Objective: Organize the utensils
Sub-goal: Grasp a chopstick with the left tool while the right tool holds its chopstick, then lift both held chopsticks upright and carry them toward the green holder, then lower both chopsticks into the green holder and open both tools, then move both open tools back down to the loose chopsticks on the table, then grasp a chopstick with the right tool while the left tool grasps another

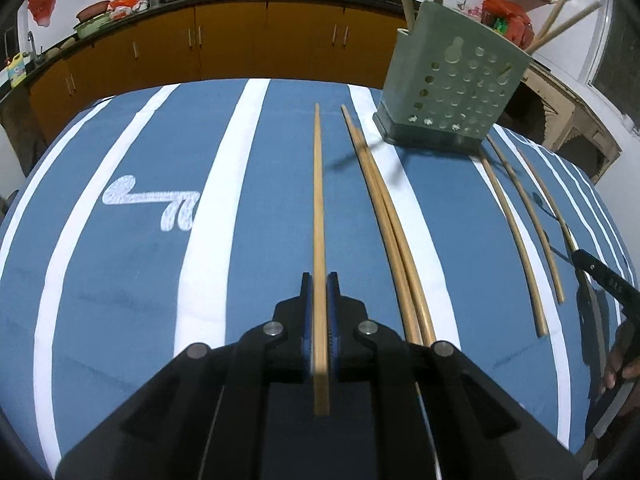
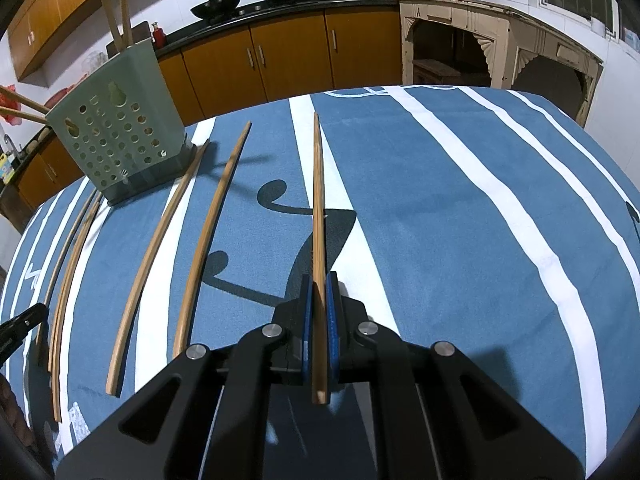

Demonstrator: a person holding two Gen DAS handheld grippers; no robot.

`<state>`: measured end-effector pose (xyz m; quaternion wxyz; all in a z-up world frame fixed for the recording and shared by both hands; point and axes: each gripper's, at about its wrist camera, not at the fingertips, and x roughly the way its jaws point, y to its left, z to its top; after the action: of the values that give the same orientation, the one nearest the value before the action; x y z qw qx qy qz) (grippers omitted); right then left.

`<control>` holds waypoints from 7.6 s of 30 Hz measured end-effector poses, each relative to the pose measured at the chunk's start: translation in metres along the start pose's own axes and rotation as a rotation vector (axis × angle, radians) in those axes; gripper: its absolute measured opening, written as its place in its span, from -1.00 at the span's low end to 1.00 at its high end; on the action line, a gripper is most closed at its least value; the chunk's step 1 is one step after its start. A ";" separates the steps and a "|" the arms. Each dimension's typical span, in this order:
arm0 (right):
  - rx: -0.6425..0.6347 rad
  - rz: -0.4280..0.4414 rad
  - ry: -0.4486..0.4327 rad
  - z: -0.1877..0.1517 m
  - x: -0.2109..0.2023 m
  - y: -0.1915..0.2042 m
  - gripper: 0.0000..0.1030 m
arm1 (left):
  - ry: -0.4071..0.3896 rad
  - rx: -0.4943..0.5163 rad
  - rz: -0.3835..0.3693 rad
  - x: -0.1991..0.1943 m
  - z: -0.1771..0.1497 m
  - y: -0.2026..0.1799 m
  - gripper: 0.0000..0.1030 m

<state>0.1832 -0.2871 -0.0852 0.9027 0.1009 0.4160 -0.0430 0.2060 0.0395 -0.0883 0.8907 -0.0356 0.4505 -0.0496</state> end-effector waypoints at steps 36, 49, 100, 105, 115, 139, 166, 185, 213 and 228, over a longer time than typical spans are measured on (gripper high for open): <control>-0.036 0.058 -0.298 0.024 -0.093 -0.004 -0.85 | -0.308 0.052 0.025 -0.105 0.018 0.000 -0.85; -0.022 0.096 -0.395 0.040 -0.116 -0.004 -0.85 | -0.456 0.004 -0.033 -0.146 0.042 0.003 -0.85; -0.031 0.319 -0.829 0.172 -0.169 0.100 -0.85 | -0.831 -0.080 -0.072 -0.187 0.194 -0.085 -0.85; -0.042 0.301 -0.842 0.177 -0.167 0.107 -0.85 | -0.808 -0.077 -0.074 -0.181 0.195 -0.080 -0.85; -0.030 0.255 -0.730 0.167 -0.129 0.103 -0.85 | -0.762 -0.065 -0.073 -0.164 0.197 -0.077 -0.85; 0.004 0.247 -0.634 0.132 -0.138 0.065 0.08 | -0.702 -0.032 -0.030 -0.170 0.169 -0.071 -0.34; -0.121 0.153 0.052 -0.001 0.006 0.081 -0.43 | -0.220 -0.020 0.046 -0.062 0.002 -0.003 -0.21; -0.189 0.122 0.030 -0.002 0.012 0.090 -0.56 | -0.080 0.005 -0.052 -0.019 -0.001 -0.022 -0.30; -0.040 0.030 0.013 0.006 0.011 0.036 -0.85 | -0.003 0.110 -0.032 0.004 -0.006 -0.048 -0.75; -0.030 0.013 0.002 0.005 0.008 0.023 -0.85 | -0.020 -0.004 0.117 0.015 0.022 0.015 -0.84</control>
<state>0.1956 -0.2661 -0.0852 0.9039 0.0900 0.4170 -0.0309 0.2335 0.0528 -0.0885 0.8965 -0.0113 0.4430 0.0039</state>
